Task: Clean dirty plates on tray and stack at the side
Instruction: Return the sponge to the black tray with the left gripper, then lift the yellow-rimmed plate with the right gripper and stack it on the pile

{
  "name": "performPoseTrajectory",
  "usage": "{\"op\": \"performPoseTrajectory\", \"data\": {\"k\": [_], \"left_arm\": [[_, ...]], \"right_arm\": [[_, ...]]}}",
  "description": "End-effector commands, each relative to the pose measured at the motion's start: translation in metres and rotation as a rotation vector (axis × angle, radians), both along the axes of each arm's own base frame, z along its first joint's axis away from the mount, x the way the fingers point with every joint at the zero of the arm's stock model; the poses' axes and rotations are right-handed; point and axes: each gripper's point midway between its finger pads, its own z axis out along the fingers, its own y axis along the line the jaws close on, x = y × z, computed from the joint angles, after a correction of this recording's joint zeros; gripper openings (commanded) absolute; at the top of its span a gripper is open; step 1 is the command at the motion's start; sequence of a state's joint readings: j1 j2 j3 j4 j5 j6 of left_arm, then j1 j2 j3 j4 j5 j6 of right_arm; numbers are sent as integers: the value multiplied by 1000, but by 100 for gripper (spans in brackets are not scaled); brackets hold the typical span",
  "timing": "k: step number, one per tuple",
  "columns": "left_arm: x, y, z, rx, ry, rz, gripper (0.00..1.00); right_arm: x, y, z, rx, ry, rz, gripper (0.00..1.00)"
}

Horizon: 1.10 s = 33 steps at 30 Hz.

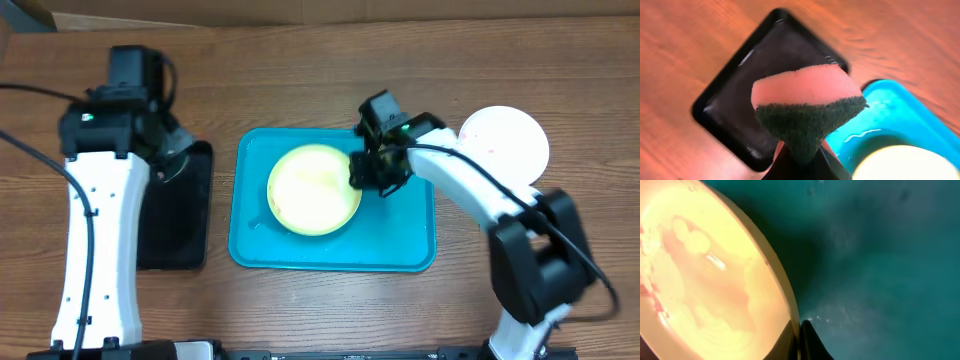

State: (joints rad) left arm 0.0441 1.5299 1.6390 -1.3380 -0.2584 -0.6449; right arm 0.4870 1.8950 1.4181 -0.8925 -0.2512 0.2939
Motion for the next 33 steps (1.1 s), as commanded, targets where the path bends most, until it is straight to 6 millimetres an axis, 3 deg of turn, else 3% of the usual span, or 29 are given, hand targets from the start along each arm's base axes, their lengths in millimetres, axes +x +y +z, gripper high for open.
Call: {"op": "performPoseTrajectory", "data": {"k": [1, 8, 13, 18, 21, 26, 33], "left_arm": [[-10, 5, -31, -44, 105, -43, 4], [-32, 21, -98, -149, 203, -11, 4], [-42, 29, -123, -260, 197, 48, 4], [-48, 41, -128, -296, 184, 106, 4], [-47, 42, -128, -312, 174, 111, 4], [-46, 42, -128, -310, 169, 111, 4], [-45, 43, -127, -309, 166, 110, 4]], "right_arm": [[24, -11, 90, -57, -281, 17, 4], [16, -64, 172, -488, -576, 34, 4], [11, -77, 222, -817, -796, 86, 4], [3, -56, 266, -1089, -977, 245, 4], [-4, -33, 285, -1176, -1053, 357, 4], [-18, -9, 320, -1316, -1149, 401, 4], [-34, 17, 353, -1335, -1239, 383, 4]]}}
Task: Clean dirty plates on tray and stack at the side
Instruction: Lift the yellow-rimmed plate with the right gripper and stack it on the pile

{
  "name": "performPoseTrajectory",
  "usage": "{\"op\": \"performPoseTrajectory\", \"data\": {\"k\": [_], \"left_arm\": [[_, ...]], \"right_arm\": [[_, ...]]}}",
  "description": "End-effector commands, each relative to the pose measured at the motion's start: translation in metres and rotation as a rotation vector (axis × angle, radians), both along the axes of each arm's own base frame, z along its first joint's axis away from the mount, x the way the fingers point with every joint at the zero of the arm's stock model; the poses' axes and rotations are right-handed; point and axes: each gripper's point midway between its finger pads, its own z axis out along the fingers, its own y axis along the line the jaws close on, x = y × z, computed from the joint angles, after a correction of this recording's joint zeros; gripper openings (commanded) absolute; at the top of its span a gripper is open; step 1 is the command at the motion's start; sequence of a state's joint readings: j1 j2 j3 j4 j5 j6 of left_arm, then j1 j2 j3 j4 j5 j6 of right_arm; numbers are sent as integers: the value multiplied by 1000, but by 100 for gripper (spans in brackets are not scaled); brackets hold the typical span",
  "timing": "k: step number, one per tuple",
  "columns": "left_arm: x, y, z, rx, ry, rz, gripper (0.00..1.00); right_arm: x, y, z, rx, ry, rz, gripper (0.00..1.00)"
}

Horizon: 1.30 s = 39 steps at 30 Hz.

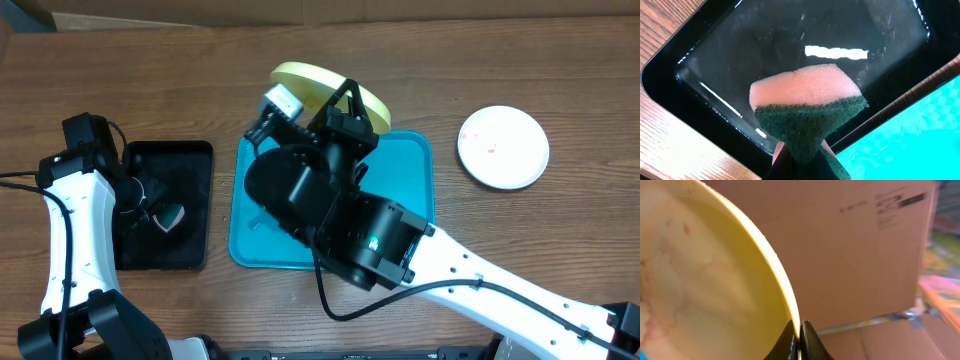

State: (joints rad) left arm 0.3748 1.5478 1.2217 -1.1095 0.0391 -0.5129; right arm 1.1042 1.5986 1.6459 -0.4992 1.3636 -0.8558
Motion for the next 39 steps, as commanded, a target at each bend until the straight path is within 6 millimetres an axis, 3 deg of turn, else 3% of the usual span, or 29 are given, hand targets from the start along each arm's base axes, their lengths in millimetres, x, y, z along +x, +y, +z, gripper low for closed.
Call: {"op": "performPoseTrajectory", "data": {"k": [1, 8, 13, 16, 20, 22, 25, 29, 32, 39], "left_arm": [[-1, -2, -2, -12, 1, -18, 4], [-1, -2, -2, -12, 1, -18, 4], [-1, -2, -2, -12, 1, -18, 4], [-1, -2, -2, -12, 1, -18, 4], [-1, -2, -2, -13, 4, -18, 4], [-1, -2, -2, -14, 3, -18, 4], [-1, -2, -2, -14, 3, -18, 4], [-1, -2, -2, -14, 3, -18, 4], [-1, -2, -2, -14, 3, -18, 4], [1, -2, -2, -11, -4, -18, 4]], "right_arm": [[-12, -6, 21, -102, -15, -39, 4], [-13, -5, 22, -72, -26, -39, 4], [-5, -9, 15, 109, -57, -48, 4], [17, -22, -18, 236, 33, -26, 4], [43, -51, -94, 508, 370, -33, 4], [54, -76, -119, 685, 493, -103, 4], [74, -123, -134, 930, 557, -230, 4], [91, -211, -145, 1186, 512, -454, 4], [90, -277, -159, 1317, 475, -600, 4], [68, -367, -199, 1461, 417, -807, 4]]}}
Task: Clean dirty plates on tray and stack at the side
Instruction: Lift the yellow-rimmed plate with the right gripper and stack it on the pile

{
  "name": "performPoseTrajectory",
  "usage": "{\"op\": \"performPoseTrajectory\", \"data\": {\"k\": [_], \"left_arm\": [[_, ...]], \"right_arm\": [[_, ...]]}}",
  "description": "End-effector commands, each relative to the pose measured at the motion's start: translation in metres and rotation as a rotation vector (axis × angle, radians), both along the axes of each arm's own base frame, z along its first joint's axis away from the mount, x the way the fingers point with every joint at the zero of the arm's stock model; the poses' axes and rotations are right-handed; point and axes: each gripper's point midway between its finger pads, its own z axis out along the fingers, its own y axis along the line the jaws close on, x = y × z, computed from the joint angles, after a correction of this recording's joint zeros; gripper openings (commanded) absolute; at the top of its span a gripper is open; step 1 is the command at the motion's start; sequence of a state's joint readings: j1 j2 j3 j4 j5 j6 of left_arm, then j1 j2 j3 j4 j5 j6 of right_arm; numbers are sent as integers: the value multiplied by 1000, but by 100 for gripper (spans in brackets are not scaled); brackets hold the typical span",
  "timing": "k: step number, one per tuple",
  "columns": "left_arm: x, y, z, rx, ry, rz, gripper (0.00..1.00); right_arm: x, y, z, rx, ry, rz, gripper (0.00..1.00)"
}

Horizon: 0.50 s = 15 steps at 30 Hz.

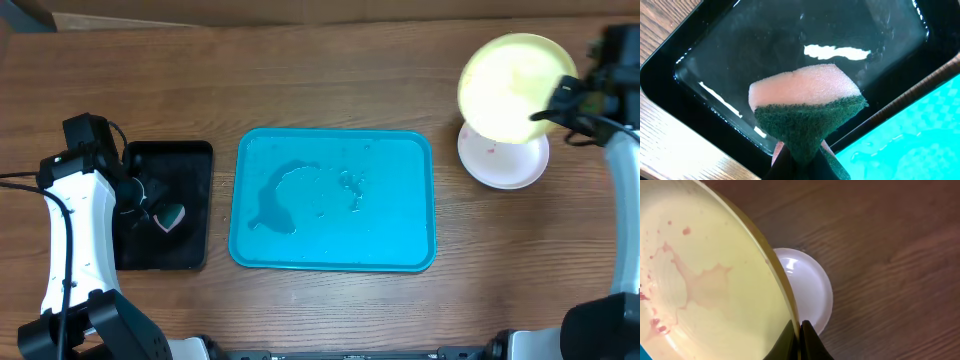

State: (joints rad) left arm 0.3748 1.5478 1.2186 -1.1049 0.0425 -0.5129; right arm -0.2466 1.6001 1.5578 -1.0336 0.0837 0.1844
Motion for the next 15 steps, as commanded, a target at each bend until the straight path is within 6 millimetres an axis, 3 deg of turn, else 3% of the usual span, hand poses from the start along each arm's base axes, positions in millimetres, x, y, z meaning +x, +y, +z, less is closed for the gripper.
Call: {"op": "performPoseTrajectory", "data": {"k": [1, 5, 15], "left_arm": [[0, -1, -2, -8, -2, -18, 4], [0, -1, -1, -7, -3, -18, 4], [1, -1, -1, -5, -5, -25, 4]], "right_arm": [[-6, -8, -17, 100, -9, -41, 4], [-13, -27, -44, 106, 4, -93, 4], [-18, -27, -108, 125, -7, -133, 4]]}}
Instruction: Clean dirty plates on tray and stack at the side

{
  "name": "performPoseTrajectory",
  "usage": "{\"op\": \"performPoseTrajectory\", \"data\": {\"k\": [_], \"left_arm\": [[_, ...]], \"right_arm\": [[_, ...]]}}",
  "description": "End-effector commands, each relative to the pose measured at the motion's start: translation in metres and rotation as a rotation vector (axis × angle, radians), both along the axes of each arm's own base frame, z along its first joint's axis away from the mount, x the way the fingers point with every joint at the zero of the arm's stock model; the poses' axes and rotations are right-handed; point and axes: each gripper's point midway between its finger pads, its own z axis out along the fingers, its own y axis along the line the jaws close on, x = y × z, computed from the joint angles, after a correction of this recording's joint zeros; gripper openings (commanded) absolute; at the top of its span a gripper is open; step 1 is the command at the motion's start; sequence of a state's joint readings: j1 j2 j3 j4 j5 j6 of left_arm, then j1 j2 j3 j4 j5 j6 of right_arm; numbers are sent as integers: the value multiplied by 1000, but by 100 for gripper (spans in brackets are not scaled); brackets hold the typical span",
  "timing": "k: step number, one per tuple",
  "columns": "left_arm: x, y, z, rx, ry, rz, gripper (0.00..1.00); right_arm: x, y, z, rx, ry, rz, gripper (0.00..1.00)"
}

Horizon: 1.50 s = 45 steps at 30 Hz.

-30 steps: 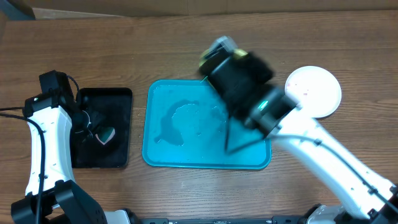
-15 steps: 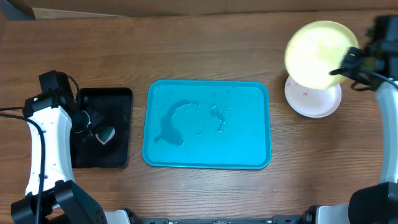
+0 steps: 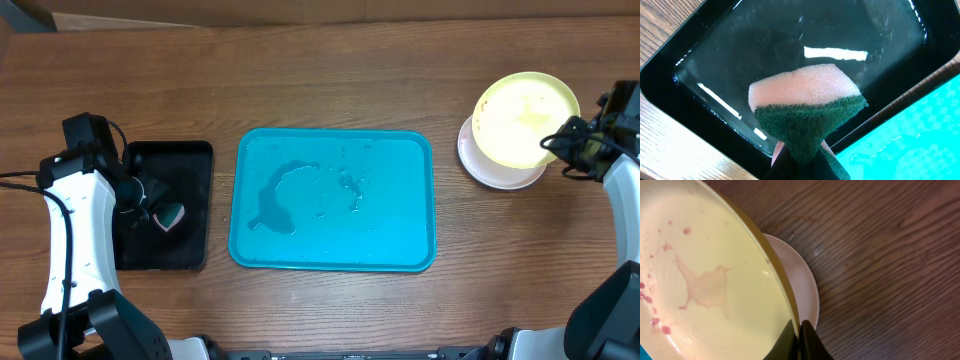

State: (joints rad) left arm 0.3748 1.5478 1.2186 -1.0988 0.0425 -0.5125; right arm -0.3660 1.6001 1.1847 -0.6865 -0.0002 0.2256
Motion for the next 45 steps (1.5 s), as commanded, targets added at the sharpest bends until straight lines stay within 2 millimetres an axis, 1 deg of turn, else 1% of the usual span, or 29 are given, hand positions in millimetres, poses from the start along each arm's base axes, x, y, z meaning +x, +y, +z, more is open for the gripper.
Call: {"op": "performPoseTrajectory", "data": {"k": [1, 2, 3, 4, 5, 6, 7, 10, 12, 14, 17, 20, 23, 26, 29, 33, 34, 35, 36, 37, 38, 39, 40, 42, 43, 44, 45], "left_arm": [[0, -1, -2, -6, 0, -29, 5], [0, -1, -2, -5, -2, -32, 4], [0, -1, -1, -4, -3, -33, 4], [1, -1, -1, -4, -4, -33, 4], [1, -1, -1, -4, -4, -33, 4], [1, -1, -1, -4, -4, -33, 4], [1, -1, -1, -3, -4, -37, 4], [1, -1, -1, -3, -4, -38, 4], [1, 0, -1, -1, -6, -40, 4], [2, 2, -1, 11, -8, -49, 4], [5, 6, -1, 34, -16, -58, 4], [10, 8, 0, 43, -35, -58, 4], [20, 13, -4, 63, -60, -56, 5], [26, 16, -16, 55, -47, -56, 4], [30, 12, -36, 12, -12, -61, 4], [35, 7, -62, -49, 26, -65, 4], [37, 7, -67, -61, 29, -65, 8], [38, 7, -71, -64, 32, -67, 18], [38, 8, -74, -66, 37, -66, 31], [39, 8, -77, -68, 40, -66, 51], [39, 8, -79, -70, 44, -66, 67], [39, 8, -81, -70, 46, -66, 80], [40, 8, -81, -69, 45, -66, 90], [43, 9, -78, -64, 34, -70, 89], [45, 10, -75, -60, 28, -76, 86], [48, 12, -68, -53, 19, -95, 82], [51, 13, -62, -48, 12, -107, 82]], "right_arm": [[-3, 4, -14, 30, -6, -26, 4], [-4, 4, -17, 30, -8, -25, 4], [-4, 4, -19, 30, -9, -25, 9], [-4, 4, -19, 30, -10, -25, 24], [-2, 5, -18, 35, -17, -21, 41], [-1, 7, -18, 43, -22, -15, 86], [0, 9, -18, 55, -27, -7, 100], [3, 20, -16, 111, -47, 27, 100], [6, 33, -15, 176, -63, 65, 100], [8, 50, -12, 259, -84, 114, 100], [7, 82, -7, 400, -100, 198, 100], [3, 103, -8, 443, -74, 248, 100], [-3, 130, -11, 445, -28, 331, 100], [-9, 161, -14, 444, 14, 423, 100], [-15, 190, -16, 442, 48, 498, 100], [-19, 224, -16, 417, 62, 594, 100], [-19, 233, -16, 413, 61, 620, 100], [-20, 240, -16, 411, 60, 641, 100], [-21, 247, -15, 409, 59, 660, 100], [-22, 254, -15, 408, 59, 681, 100], [-23, 259, -14, 408, 59, 696, 100], [-24, 264, -14, 407, 58, 711, 100], [-25, 270, -13, 405, 56, 728, 100], [-26, 279, -12, 402, 46, 754, 100], [-25, 282, -11, 400, 41, 764, 100], [-25, 285, -11, 399, 36, 774, 100], [-25, 288, -10, 398, 32, 781, 100]]}}
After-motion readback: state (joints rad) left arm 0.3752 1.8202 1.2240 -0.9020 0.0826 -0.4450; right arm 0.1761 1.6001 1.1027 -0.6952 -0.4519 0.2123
